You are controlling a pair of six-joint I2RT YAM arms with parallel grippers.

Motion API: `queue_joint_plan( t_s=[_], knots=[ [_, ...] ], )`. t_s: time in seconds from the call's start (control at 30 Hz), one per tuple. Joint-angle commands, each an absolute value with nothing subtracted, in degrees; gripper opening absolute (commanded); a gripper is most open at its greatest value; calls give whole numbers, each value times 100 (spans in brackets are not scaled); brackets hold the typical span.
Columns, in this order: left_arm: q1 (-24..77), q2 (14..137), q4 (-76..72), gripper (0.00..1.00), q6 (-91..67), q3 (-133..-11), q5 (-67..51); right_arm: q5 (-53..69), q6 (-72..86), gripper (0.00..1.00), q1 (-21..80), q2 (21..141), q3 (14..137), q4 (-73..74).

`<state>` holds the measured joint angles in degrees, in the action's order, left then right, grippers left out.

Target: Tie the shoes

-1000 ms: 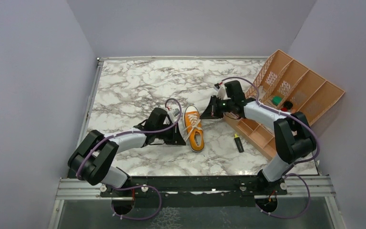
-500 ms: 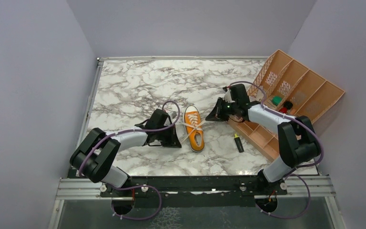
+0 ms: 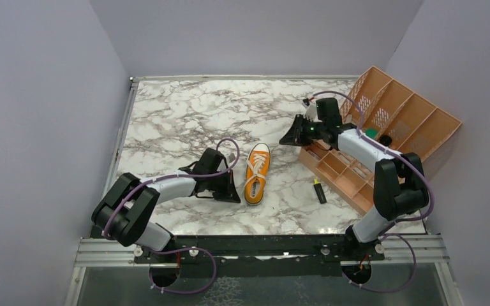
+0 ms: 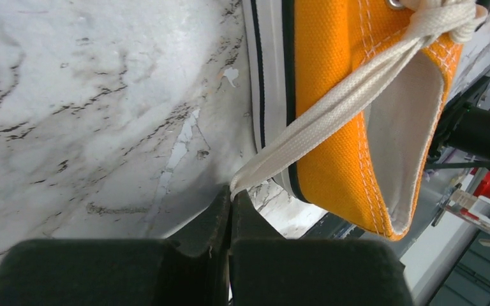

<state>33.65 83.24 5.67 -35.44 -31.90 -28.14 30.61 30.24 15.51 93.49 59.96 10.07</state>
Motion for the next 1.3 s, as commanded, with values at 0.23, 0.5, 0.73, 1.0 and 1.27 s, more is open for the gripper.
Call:
queue_joint_plan(
  t_s=[0.23, 0.5, 0.73, 1.0, 1.27],
  knots=[
    [3348, 8685, 368, 0, -3220, -3261, -3823, 5273, 2159, 44, 2236, 10385, 6529, 1662],
    [3349, 8674, 475, 0, -3174, -3307, -4030, 4775, 2518, 51, 2597, 10567, 6541, 1287],
    [3348, 8623, 469, 0, -3190, -3298, -4093, 4338, 2677, 42, 2822, 10661, 6732, 1306],
    [3349, 8630, 480, 0, -3217, -3298, -4113, 3534, 3156, 40, 2979, 10660, 6940, 1518],
    [3348, 8668, 471, 0, -3165, -3321, -4121, 3031, 3366, 39, 3079, 10562, 6988, 1941]
  ],
)
